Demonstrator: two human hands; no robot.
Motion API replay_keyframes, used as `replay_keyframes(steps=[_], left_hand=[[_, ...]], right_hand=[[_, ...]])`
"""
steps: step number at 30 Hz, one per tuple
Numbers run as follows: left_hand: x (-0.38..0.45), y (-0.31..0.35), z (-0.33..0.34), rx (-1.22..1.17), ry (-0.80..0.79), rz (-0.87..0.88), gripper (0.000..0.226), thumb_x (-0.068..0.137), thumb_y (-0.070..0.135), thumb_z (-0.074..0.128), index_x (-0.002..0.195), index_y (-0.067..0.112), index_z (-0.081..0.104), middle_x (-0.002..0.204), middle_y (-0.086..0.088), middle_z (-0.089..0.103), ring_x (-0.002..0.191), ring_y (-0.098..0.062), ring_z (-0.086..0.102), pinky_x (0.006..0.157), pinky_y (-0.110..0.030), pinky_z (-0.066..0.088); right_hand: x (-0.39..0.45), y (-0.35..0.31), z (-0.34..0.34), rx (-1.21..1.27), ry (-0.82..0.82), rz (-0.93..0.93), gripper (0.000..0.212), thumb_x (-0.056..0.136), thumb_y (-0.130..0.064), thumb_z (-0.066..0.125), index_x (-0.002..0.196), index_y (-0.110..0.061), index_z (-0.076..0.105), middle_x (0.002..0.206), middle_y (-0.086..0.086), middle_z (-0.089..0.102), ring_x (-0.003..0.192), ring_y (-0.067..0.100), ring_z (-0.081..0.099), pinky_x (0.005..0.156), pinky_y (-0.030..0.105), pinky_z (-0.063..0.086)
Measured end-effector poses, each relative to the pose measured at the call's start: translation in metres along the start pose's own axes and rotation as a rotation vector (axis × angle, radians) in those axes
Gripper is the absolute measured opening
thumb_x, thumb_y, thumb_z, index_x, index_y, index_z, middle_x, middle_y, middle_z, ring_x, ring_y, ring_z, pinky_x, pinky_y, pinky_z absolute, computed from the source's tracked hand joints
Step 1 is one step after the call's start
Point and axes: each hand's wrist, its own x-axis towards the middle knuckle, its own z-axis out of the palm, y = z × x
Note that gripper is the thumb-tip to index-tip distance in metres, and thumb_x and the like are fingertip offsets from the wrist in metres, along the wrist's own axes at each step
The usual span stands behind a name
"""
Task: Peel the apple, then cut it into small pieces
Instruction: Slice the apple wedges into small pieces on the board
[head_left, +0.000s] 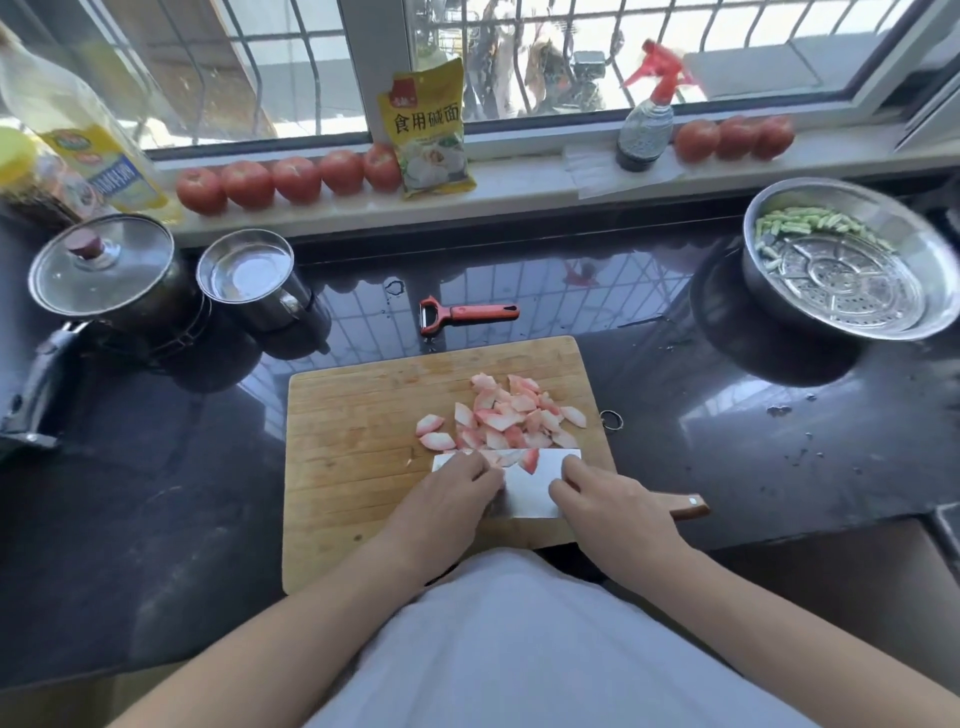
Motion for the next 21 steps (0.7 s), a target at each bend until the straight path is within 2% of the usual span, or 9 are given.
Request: replay_keyframes(steps=[4,7,9,12,14,16,18,21], left_hand=[[0.015,0.004,-0.006,0.075,0.068,0.055,0.025,0.075,-0.008,0.069,0.088,0.011,0.06,0.091,-0.007,0.054,0.083,-0.026,0.053,0.06,-0.034,0.044],[0.025,0.007,-0.006,0.089,0.113,0.068,0.031,0.071,-0.009,0.072,0.086,0.013,0.057,0.091,-0.008,0.057,0.084,-0.026,0.053,0.064,-0.036,0.044],[0.025,0.006,-0.002,0.08,0.138,0.071,0.026,0.077,-0.008,0.072,0.088,0.012,0.059,0.091,-0.008,0.058,0.083,-0.026,0.052,0.065,-0.038,0.047],[0.02,-0.003,0.001,0.042,0.146,0.102,0.005,0.097,0.01,0.062,0.099,0.012,0.066,0.098,-0.005,0.06,0.087,-0.025,0.052,0.07,-0.038,0.046],[0.015,-0.01,0.001,0.07,0.123,0.127,0.01,0.099,0.018,0.06,0.105,0.014,0.068,0.102,-0.003,0.06,0.09,-0.023,0.051,0.072,-0.034,0.042],[0.013,-0.014,0.001,0.105,0.082,0.107,0.018,0.092,0.02,0.072,0.109,0.017,0.066,0.105,-0.001,0.057,0.092,-0.021,0.049,0.072,-0.03,0.037],[0.017,-0.015,0.001,0.076,0.042,0.068,0.027,0.084,0.014,0.078,0.108,0.016,0.064,0.105,-0.003,0.055,0.092,-0.022,0.05,0.071,-0.028,0.036],[0.032,-0.011,0.003,0.063,0.014,-0.002,0.022,0.086,0.0,0.068,0.103,0.014,0.063,0.106,-0.006,0.056,0.094,-0.026,0.053,0.069,-0.031,0.035]], right_hand=[[0.001,0.002,0.0,0.018,-0.017,-0.005,0.046,0.047,0.006,0.076,0.073,-0.017,0.045,0.076,0.0,0.041,0.047,0.02,0.036,0.037,0.032,0.024],[0.001,0.004,0.0,0.027,-0.005,0.054,0.046,0.049,0.004,0.078,0.072,-0.018,0.045,0.076,-0.001,0.042,0.047,0.019,0.03,0.035,0.031,0.024],[-0.001,0.005,0.0,0.034,0.006,0.078,0.046,0.047,0.005,0.079,0.071,-0.017,0.047,0.075,0.0,0.044,0.048,0.018,0.024,0.033,0.03,0.026],[-0.003,0.009,-0.002,0.027,0.007,0.079,0.046,0.045,0.005,0.08,0.07,-0.016,0.048,0.074,0.0,0.044,0.05,0.018,0.021,0.035,0.029,0.021],[-0.006,0.009,-0.003,0.019,0.003,0.056,0.046,0.046,0.006,0.078,0.071,-0.017,0.046,0.074,-0.001,0.042,0.05,0.018,0.021,0.038,0.029,0.018],[-0.008,0.008,-0.002,0.015,-0.002,0.036,0.047,0.047,0.006,0.078,0.071,-0.017,0.045,0.074,-0.001,0.041,0.048,0.019,0.023,0.037,0.03,0.019],[-0.01,0.007,0.0,0.016,-0.008,0.027,0.047,0.048,0.006,0.078,0.072,-0.018,0.045,0.074,-0.001,0.04,0.046,0.019,0.027,0.036,0.031,0.022],[-0.014,0.011,0.0,0.009,-0.024,0.015,0.048,0.048,0.005,0.077,0.073,-0.018,0.043,0.075,-0.001,0.039,0.044,0.02,0.035,0.035,0.032,0.026]])
